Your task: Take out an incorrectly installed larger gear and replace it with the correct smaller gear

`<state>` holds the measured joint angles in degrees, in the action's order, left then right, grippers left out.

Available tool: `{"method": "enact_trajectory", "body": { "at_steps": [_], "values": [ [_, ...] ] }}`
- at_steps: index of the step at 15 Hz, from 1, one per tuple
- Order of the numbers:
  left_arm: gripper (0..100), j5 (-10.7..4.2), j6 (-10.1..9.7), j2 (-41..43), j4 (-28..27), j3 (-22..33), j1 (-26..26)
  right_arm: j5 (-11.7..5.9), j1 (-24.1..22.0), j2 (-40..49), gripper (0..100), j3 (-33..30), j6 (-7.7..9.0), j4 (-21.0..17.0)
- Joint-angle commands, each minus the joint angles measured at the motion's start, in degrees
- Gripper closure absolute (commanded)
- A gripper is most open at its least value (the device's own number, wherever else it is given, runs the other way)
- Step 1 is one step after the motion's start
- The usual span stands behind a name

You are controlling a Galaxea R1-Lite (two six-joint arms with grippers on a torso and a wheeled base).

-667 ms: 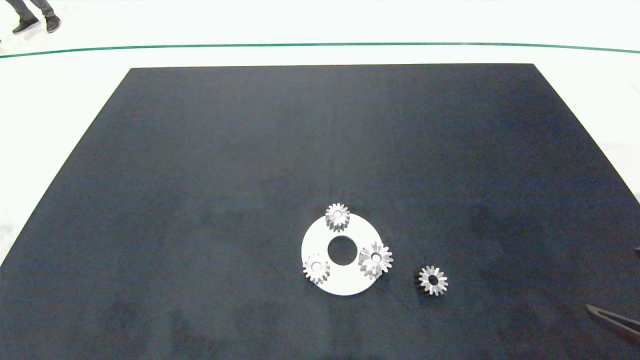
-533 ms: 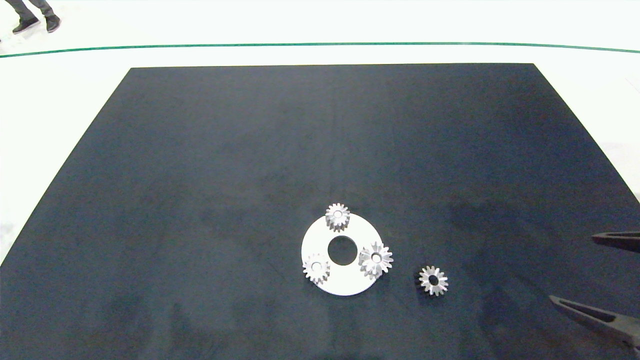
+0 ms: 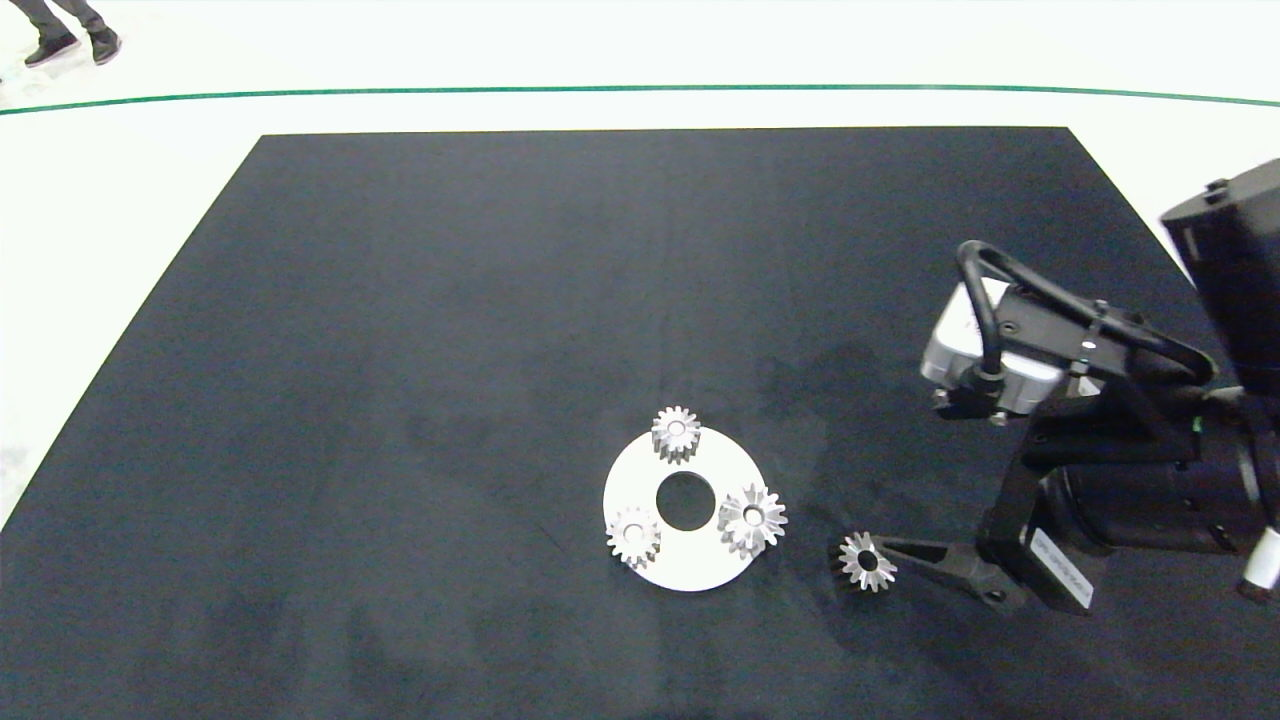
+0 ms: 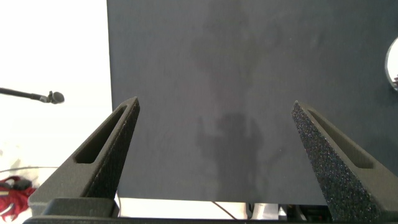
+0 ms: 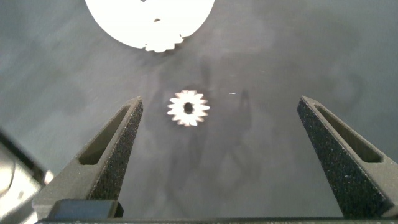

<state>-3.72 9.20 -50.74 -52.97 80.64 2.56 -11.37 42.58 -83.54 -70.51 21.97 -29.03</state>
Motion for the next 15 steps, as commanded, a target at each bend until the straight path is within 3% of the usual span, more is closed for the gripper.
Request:
{"method": "enact_trajectory", "body": {
  "at_steps": [1, 12, 15],
  "values": [
    [0, -0.06, 0.11, 1.0, -0.3, 0.0, -0.2, -0.49, 3.6, -9.2, 0, -8.3, 0.09, -5.0],
    [0, -0.15, 0.20, 1.6, -0.3, -0.3, -0.2, -0.40, 4.1, -19.5, 0, -12.7, -0.61, -4.5],
    [0, -0.06, 0.20, 2.0, -0.3, -0.3, -0.3, -0.32, 4.1, -20.8, 0, -13.0, -0.61, -2.5]
  ]
}}
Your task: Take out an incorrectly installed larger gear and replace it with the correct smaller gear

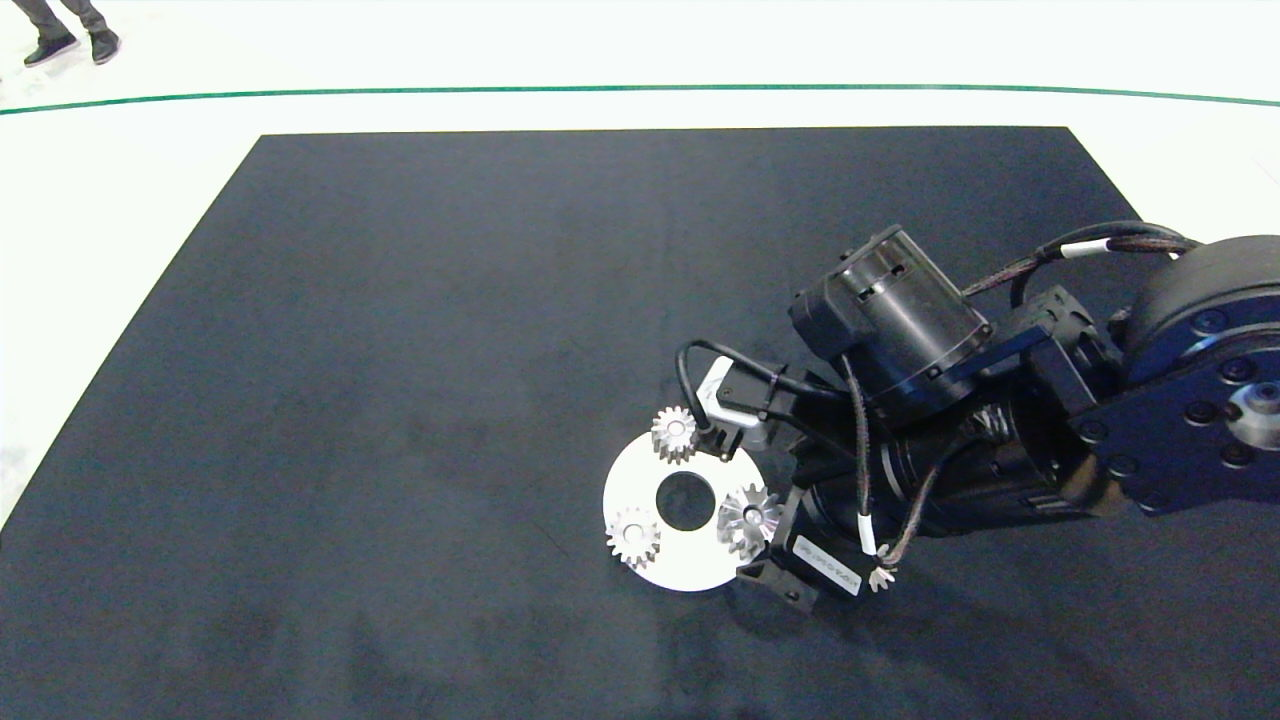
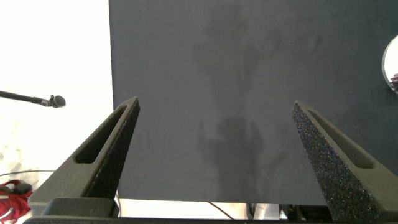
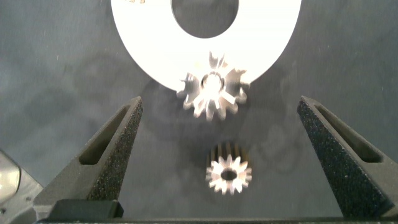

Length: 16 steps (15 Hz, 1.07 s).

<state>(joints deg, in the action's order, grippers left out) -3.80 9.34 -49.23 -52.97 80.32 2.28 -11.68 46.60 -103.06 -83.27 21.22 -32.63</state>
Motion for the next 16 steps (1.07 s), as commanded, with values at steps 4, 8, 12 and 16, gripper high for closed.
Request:
{"method": "enact_trajectory", "body": {
  "at_steps": [4, 8, 12, 16],
  "values": [
    [0, 0.02, 1.21, 0.8, -0.3, -0.3, 0.0, -0.01, 0.4, -1.4, 8, 0.2, -0.04, 2.8],
    [0, 0.02, 1.82, 1.1, -0.2, -0.6, 0.1, -0.01, 0.5, -2.1, 15, 1.0, -0.31, 2.8],
    [0, 0.02, 1.82, 1.4, -0.2, -0.6, 0.0, -0.71, 0.3, -4.0, 23, 0.8, -0.31, 4.1],
    [0, 0.02, 1.82, 1.6, -0.2, -0.6, 0.0, -1.15, 0.3, -4.4, 32, 1.1, -0.22, 5.0]
  ]
}}
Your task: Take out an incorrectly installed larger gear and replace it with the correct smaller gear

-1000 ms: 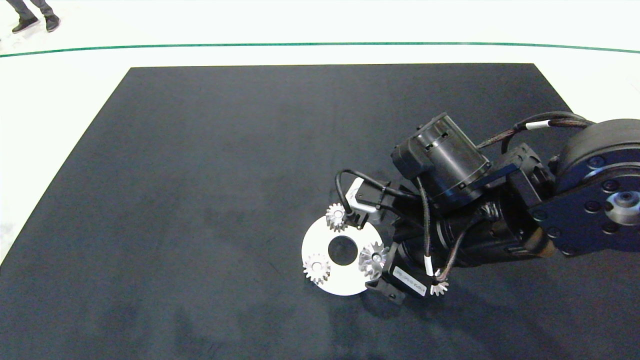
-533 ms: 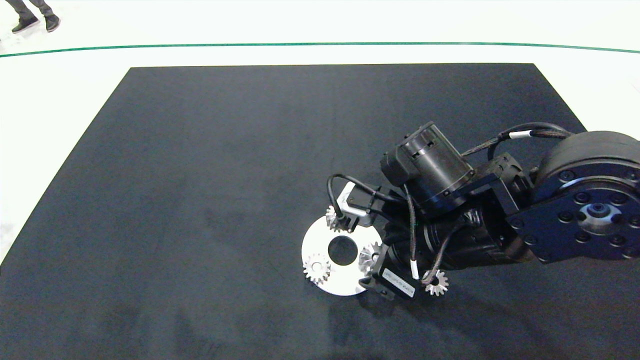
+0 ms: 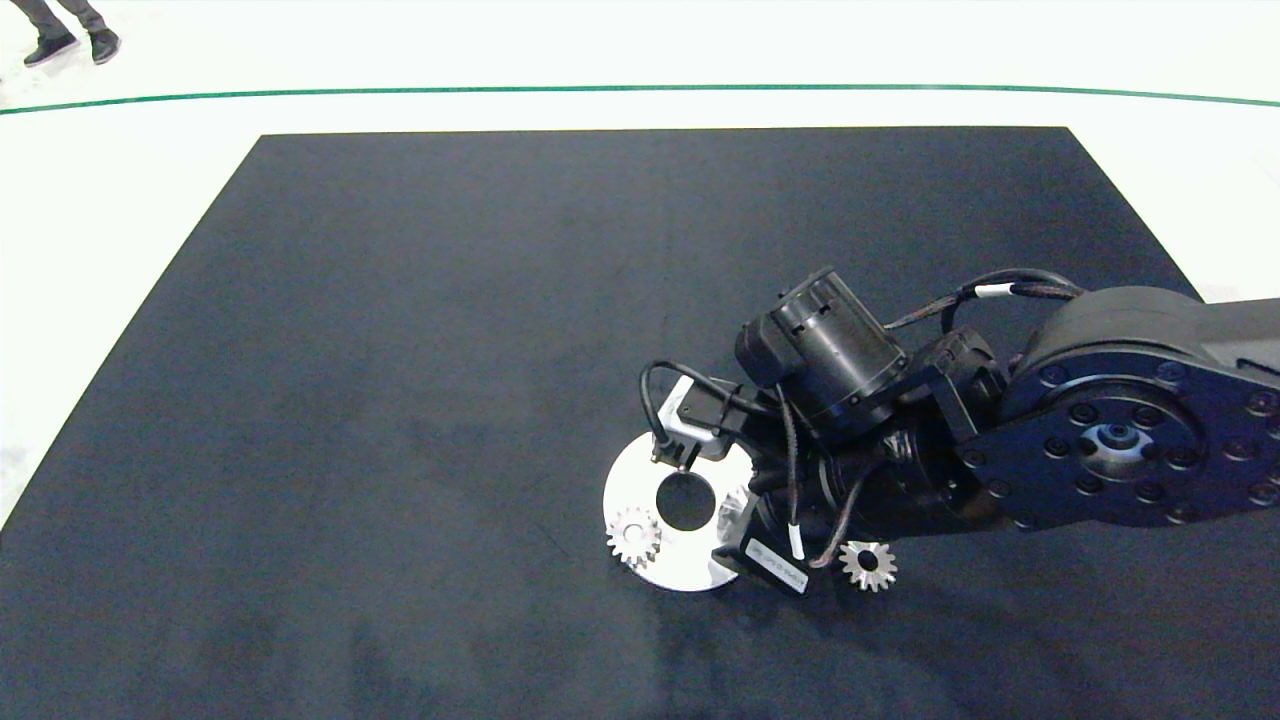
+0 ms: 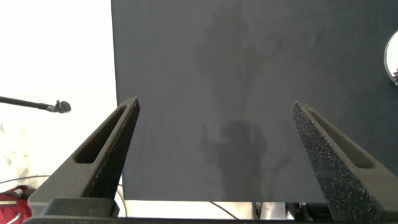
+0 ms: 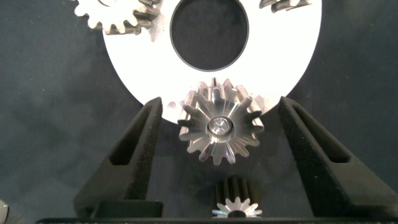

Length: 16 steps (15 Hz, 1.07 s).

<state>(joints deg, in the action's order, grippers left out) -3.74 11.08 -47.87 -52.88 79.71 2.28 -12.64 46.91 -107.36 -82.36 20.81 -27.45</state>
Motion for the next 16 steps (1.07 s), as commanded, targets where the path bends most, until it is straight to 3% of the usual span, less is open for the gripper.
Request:
{"method": "enact_trajectory", "body": {
  "at_steps": [1, 16],
  "values": [
    [0, -0.04, 0.17, 0.3, -0.3, 0.0, 0.0, -0.28, 0.0, -0.1, 33, 0.4, 0.20, -0.2],
    [0, -0.04, 0.78, 1.7, -0.3, 0.0, 0.0, -0.37, -0.5, 0.2, 63, 3.5, 0.20, -0.1]
  ]
}}
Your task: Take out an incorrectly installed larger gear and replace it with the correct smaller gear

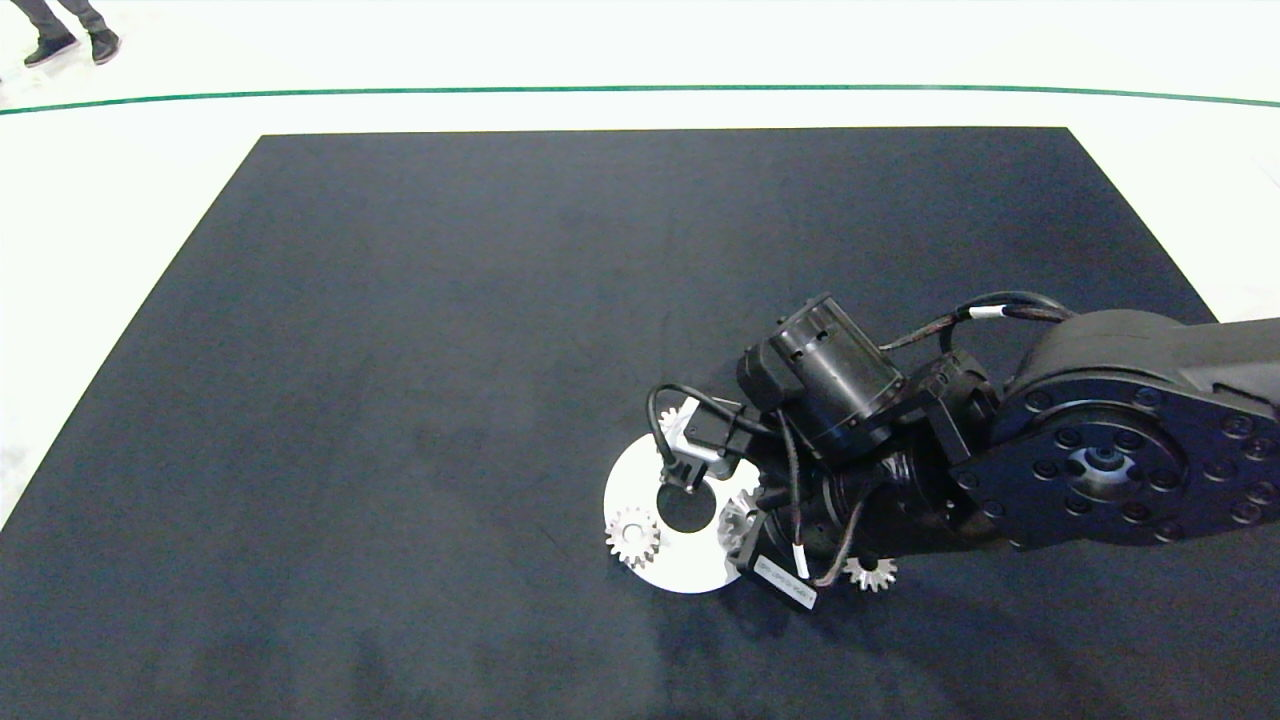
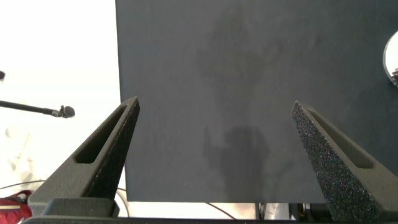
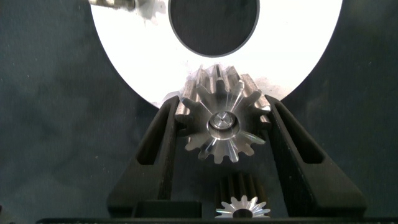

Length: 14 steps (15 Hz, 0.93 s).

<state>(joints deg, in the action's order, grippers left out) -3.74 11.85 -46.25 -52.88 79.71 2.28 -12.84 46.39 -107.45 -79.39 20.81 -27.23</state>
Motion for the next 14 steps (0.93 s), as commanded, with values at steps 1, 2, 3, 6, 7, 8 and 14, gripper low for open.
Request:
{"method": "enact_trajectory", "body": {
  "at_steps": [1, 2, 3, 6, 7, 8, 14],
  "values": [
    [0, -0.04, 0.02, 0.1, -0.3, 0.0, 0.0, -0.08, 0.0, 0.6, 66, 0.7, 0.20, -0.4],
    [0, -0.04, 0.02, 0.1, -0.3, 0.0, 0.0, -0.08, -0.1, 0.7, 68, 0.8, 0.20, -0.4],
    [0, -0.04, 0.02, 0.1, -0.3, 0.0, 0.0, -0.17, -0.1, 0.7, 69, 1.3, 0.20, -0.4],
    [0, -0.04, 0.02, 0.1, -0.3, 0.0, 0.0, -0.08, -0.2, 0.7, 75, 1.7, 0.20, -0.4],
    [0, -0.04, 0.02, 0.1, -0.3, 0.0, 0.0, 0.00, -0.3, 0.7, 78, 1.7, 0.11, -0.3],
    [0, -0.04, 0.02, 0.1, -0.3, 0.0, 0.0, 0.00, -0.3, 0.8, 78, 1.7, 0.11, 0.4],
    [0, -0.04, 0.02, 0.1, -0.4, -0.2, 0.0, -0.08, 0.1, 5.3, 78, 1.4, 0.28, 2.1]
  ]
}}
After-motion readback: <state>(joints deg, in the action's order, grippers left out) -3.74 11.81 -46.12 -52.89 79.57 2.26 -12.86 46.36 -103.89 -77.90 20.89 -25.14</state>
